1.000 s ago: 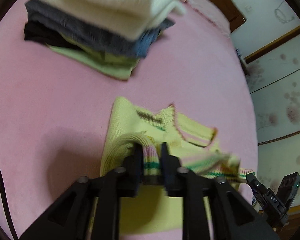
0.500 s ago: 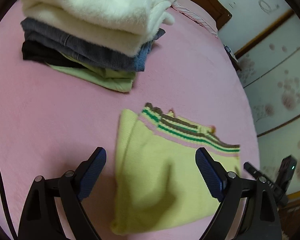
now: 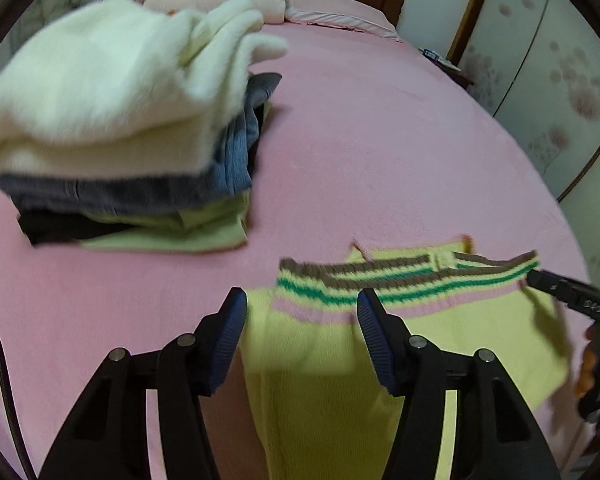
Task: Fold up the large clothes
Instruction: 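Lay the hem onto the collar and open both tools, then move both tools to the folded cardigan's side edges, then grasp one side with the left tool and fold it over the middle, then press the folded bundle flat with both tools and open them, then grasp the folded cardigan bundle with both tools and lift it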
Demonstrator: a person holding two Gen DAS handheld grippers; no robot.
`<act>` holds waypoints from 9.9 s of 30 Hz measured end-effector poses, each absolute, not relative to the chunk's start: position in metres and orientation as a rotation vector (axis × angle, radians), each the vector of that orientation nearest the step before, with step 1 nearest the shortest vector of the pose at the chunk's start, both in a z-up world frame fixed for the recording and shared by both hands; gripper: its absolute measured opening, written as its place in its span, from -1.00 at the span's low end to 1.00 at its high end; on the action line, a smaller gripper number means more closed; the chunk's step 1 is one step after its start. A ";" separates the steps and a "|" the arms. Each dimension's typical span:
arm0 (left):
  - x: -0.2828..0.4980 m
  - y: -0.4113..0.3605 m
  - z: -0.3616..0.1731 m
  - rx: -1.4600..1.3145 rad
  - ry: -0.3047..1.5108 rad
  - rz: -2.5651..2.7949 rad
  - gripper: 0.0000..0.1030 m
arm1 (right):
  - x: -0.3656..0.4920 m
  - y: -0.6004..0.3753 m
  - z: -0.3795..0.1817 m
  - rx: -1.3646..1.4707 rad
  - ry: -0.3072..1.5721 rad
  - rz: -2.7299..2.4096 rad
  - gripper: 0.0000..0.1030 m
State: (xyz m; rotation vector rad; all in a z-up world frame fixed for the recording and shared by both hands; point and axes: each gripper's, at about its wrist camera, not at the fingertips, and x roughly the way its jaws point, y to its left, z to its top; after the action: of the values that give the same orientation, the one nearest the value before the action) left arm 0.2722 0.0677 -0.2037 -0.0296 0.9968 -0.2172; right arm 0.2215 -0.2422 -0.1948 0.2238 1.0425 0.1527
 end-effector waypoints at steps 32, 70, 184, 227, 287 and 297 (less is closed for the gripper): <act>0.286 0.067 -0.231 0.145 0.997 -0.062 0.01 | 0.218 -0.248 -0.198 0.139 1.035 0.031 -0.76; 0.152 0.041 -0.102 -0.142 1.101 -0.084 0.81 | 0.090 -0.181 -0.068 0.235 0.853 0.143 -0.15; 0.153 -0.048 -0.191 -0.142 1.013 -0.348 0.48 | 0.126 -0.240 -0.155 0.444 1.056 0.173 -0.14; 0.150 -0.077 -0.180 -0.034 1.142 -0.307 0.63 | 0.088 -0.253 -0.160 0.404 0.939 0.059 -0.20; 0.201 -0.072 -0.191 -0.175 1.232 -0.372 0.99 | 0.130 -0.289 -0.190 0.484 1.062 0.196 0.42; 0.213 -0.072 -0.234 -0.274 1.280 -0.479 0.99 | 0.154 -0.292 -0.226 0.607 1.104 0.356 0.21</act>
State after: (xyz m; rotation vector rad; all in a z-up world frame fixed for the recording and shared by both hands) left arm 0.2134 -0.0717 -0.2339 -0.2744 1.2801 -0.4795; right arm 0.1538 -0.2920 -0.2261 0.6070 1.1044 0.3559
